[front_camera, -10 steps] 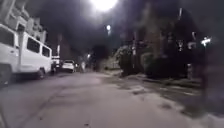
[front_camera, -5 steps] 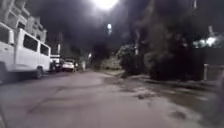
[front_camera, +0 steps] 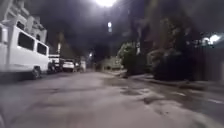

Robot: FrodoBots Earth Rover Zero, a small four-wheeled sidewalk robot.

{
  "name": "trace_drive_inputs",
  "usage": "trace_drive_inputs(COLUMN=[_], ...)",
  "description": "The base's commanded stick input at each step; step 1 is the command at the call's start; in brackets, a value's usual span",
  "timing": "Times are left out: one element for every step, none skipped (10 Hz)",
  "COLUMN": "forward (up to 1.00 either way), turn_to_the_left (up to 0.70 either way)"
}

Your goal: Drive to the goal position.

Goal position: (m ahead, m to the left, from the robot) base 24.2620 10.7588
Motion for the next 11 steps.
trace_drive_inputs(forward=[0.70,0.70,0.70,0.70,0.70,0.70,0.70,0.70,0.70,0.70,0.70], turn_to_the_left=[0.00,0.00,0.00,0.00,0.00,0.00,0.00,0.00,0.00,0.00,0.00])
